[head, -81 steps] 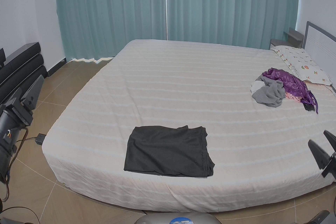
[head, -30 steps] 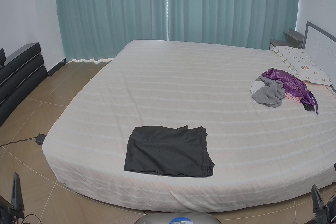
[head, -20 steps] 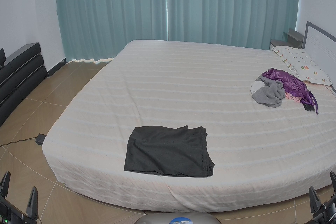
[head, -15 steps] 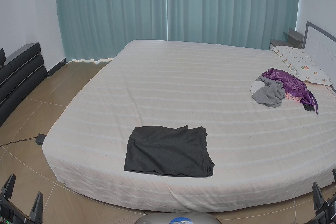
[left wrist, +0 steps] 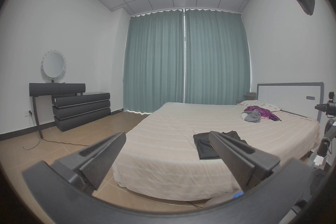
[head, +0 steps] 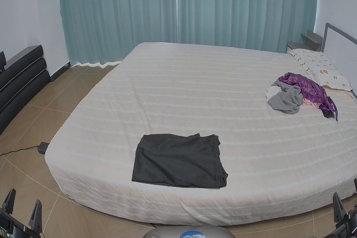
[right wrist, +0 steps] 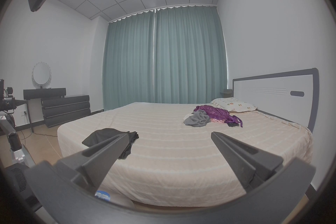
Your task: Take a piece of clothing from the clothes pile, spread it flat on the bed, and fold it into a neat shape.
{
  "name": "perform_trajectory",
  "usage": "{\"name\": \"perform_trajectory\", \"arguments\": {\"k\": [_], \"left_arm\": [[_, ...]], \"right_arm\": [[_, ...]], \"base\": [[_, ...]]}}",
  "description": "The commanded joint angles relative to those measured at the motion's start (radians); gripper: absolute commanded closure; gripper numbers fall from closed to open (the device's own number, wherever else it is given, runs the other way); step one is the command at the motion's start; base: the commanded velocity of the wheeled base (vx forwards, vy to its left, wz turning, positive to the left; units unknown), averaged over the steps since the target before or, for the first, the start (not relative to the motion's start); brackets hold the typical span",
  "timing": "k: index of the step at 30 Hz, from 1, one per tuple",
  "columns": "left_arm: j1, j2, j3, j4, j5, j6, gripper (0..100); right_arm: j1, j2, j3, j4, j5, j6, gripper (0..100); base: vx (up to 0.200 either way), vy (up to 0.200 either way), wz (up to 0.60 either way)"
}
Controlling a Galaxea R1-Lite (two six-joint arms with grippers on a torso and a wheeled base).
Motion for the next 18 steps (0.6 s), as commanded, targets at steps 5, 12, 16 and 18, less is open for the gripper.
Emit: {"name": "perform_trajectory", "arguments": {"k": [5, 12, 16, 18], "left_arm": [[0.0, -0.01, 0.018, 0.008, -0.018, 0.014, 0], [0.0, -0.01, 0.018, 0.008, -0.018, 0.014, 0], [0.0, -0.01, 0.018, 0.008, -0.012, 0.007, 0], [0.0, -0.01, 0.018, 0.008, -0.01, -0.012, 0]], "right_arm": [[0.001, -0.012, 0.018, 0.0, -0.001, 0.001, 0], [0.001, -0.012, 0.018, 0.0, 0.001, 0.0, 0], [0.001, -0.012, 0.018, 0.0, 0.001, 0.003, 0], [0.001, -0.012, 0.018, 0.0, -0.001, 0.004, 0]], "base": [[0.0, 0.0, 0.0], [0.0, 0.0, 0.0], [0.0, 0.0, 0.0], [0.0, 0.0, 0.0]]}}
